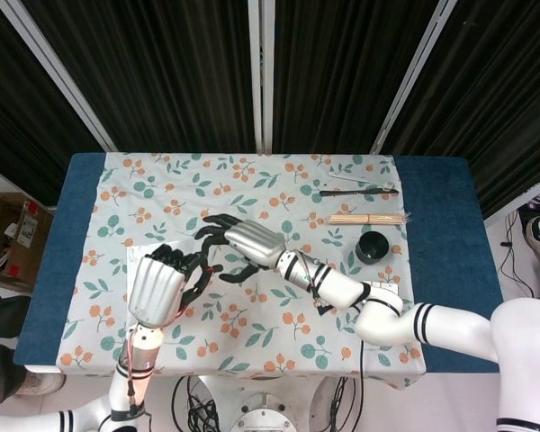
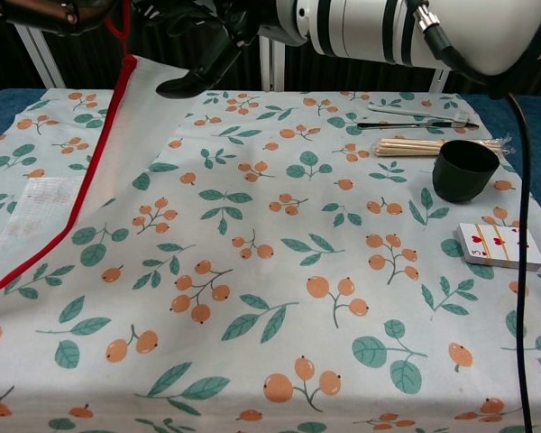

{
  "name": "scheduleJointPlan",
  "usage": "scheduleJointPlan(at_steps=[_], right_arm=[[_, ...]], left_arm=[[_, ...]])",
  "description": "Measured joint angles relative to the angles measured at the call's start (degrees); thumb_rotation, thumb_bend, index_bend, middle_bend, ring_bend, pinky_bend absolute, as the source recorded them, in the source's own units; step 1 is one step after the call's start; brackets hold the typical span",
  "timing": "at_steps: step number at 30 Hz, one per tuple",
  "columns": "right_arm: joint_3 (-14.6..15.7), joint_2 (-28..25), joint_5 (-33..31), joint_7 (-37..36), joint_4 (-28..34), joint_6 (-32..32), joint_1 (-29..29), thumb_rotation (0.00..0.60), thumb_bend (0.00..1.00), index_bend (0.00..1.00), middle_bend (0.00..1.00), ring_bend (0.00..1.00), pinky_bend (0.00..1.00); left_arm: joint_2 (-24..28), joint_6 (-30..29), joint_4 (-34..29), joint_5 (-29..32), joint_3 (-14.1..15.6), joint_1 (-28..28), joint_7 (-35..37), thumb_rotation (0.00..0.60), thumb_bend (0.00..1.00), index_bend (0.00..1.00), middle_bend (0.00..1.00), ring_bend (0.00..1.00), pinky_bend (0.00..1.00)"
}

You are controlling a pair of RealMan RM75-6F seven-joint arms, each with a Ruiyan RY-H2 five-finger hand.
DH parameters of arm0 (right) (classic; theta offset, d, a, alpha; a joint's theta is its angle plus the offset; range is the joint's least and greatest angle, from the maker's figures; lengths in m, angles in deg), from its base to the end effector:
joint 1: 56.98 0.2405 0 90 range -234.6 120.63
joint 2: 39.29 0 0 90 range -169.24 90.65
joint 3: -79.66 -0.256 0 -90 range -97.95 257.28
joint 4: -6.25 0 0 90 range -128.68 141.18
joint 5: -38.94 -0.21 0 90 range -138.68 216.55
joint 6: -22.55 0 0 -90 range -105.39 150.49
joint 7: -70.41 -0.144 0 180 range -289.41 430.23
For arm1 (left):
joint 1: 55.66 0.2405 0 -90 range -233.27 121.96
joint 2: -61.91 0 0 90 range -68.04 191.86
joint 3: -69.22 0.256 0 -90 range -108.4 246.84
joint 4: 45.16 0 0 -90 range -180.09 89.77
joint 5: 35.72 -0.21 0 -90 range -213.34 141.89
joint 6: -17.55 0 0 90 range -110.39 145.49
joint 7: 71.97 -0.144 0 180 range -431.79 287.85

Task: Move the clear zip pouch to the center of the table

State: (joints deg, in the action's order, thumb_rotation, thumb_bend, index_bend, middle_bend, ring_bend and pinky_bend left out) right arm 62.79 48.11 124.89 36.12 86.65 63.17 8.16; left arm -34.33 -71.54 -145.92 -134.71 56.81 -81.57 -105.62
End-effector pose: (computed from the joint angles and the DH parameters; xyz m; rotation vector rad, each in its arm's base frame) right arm 0.0260 -0.3734 -0.0180 2.2674 -1.3087 1.4726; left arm -0.0773 0.2408 0.0514 -1.4226 -0.4854 -1.5253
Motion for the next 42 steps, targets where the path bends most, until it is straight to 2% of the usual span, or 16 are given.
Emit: scheduleJointPlan(at_steps=[3,10,12,24,42], right_arm=[[0.39,0.92,0.33,-1.99,-1.10,-0.10,0.80,0.600,0.27,0.50,0.22,0.01,0.06],[-0.19,4.05,-1.55,-4.85,-4.25,1.17,1.67,0.600,0.43,0.78,0.35,0.08,0.06],[-0.57,4.22,-2.12,-4.42,-4.65,1.49,1.79,0.600,0.46,0.81,0.38,0.09,0.06],[-2.77,-0.10,-7.56,0.73,0.00,1.43,1.19,0.600,0.48,0.88,0.41,0.09,0.06],[-3.30,-1.96,-9.20,1.22,2.17,1.00,0.85,0.600,0.48,0.90,0.41,0.09,0.06]], left_arm=[[0.11,-0.16,0.01,0.15,-0.10,0.20,0.04,0.600,0.42,0.71,0.85,0.81,0.72],[0.07,-1.36,0.61,0.31,-0.12,1.00,0.59,0.600,0.42,0.71,0.85,0.81,0.71],[-0.06,-2.13,1.04,0.44,-0.04,1.51,1.10,0.600,0.42,0.71,0.84,0.80,0.71],[-1.58,-4.83,5.71,3.38,0.71,4.40,6.04,0.600,0.42,0.72,0.83,0.80,0.72],[-2.51,-1.80,7.93,7.55,0.05,4.16,9.41,0.600,0.42,0.72,0.83,0.79,0.71]])
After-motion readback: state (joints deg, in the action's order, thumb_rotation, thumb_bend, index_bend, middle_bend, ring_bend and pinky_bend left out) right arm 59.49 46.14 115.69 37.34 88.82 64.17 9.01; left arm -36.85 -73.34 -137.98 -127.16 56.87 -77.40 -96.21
